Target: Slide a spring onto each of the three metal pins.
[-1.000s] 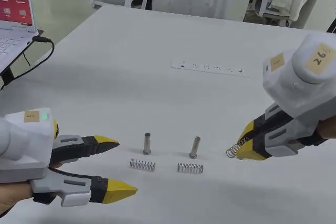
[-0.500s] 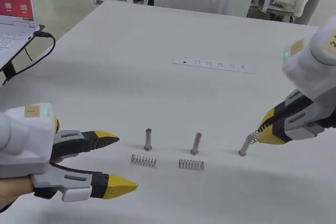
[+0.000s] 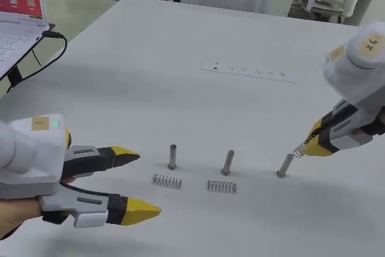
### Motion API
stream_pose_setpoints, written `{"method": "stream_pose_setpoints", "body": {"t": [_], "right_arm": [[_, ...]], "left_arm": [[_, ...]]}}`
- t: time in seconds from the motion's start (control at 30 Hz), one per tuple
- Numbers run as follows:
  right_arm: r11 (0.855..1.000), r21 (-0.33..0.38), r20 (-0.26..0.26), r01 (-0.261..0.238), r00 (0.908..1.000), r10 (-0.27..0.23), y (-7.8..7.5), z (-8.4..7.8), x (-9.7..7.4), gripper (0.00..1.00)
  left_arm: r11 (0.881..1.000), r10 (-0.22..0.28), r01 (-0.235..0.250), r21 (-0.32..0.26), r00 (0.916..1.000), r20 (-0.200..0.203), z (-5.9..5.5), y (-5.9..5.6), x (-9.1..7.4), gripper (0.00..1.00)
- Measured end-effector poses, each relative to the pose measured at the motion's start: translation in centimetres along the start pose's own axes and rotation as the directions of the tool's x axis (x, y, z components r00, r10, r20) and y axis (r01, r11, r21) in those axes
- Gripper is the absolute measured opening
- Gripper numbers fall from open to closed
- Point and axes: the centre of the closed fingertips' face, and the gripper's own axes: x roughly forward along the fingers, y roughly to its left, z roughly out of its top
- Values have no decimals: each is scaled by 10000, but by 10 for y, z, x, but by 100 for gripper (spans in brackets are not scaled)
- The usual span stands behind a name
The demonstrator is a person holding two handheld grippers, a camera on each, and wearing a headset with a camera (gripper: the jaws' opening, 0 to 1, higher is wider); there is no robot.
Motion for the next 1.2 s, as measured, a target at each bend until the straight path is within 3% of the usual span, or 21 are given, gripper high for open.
{"method": "stream_pose_setpoints", "body": {"t": [0.43,1.2], "right_arm": [[9996,-21,-501,-279,9984,278,-10,-1,16,8],[9973,17,-990,-733,9924,731,-13,-5,34,8]], "left_arm": [[10000,-29,29,-9,10000,15,0,1,0,61],[10000,30,-30,-12,10000,47,2,2,-1,57]]}}
